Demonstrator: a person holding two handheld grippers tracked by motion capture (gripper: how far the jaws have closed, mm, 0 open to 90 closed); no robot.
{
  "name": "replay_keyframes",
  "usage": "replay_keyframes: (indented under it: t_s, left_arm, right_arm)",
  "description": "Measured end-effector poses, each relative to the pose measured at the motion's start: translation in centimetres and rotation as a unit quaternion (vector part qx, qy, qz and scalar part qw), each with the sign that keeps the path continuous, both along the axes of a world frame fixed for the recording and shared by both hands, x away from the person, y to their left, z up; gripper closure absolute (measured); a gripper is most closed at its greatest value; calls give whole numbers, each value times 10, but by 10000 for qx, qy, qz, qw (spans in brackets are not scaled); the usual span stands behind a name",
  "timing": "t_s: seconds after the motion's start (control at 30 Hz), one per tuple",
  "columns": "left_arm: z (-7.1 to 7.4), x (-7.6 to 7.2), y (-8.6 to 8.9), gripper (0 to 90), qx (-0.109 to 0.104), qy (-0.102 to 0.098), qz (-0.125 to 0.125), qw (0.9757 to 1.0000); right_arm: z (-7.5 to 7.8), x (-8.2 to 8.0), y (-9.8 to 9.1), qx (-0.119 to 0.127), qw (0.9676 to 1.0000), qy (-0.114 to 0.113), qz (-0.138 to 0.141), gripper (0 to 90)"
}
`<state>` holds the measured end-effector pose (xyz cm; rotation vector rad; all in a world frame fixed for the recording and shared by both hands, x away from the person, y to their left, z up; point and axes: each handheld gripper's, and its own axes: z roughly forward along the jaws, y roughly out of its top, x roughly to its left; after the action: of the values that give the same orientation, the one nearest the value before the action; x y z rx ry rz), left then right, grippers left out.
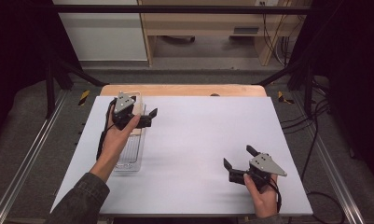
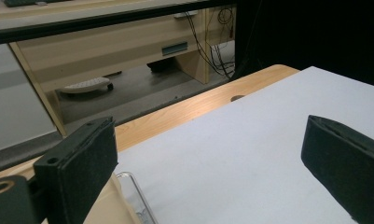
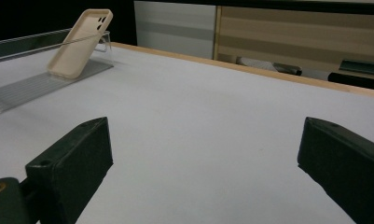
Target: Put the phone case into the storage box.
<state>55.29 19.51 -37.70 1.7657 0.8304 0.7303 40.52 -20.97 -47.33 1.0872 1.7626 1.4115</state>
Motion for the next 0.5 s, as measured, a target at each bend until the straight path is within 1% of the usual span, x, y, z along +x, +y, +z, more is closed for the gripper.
replay_keyframes:
  t_s: [0.1, 0.17, 0.2, 0.3, 0.33, 0.5]
  left_arm:
    - [1, -3, -3, 34, 88, -42, -63, 9999]
    - [2, -6, -5, 34, 208, -98, -101, 9997]
    - [3, -7, -6, 34, 297, -186, -133, 9993]
    - [4, -11, -9, 34, 486, -268, -211, 9982]
    - [3, -13, -10, 34, 521, -231, -249, 9981]
    - [4, -17, -13, 32, 707, -301, -330, 9965]
  right_arm:
    - [0, 0, 0, 1, 10000, -7, 2, 32]
    - [0, 0, 0, 7, 10000, -6, 2, 31]
    - [0, 0, 0, 4, 10000, -7, 5, 32]
    - [0, 0, 0, 3, 10000, -1, 5, 31]
    - [0, 0, 0, 3, 10000, 0, 4, 31]
    - [0, 0, 1, -8, 10000, 8, 9, 32]
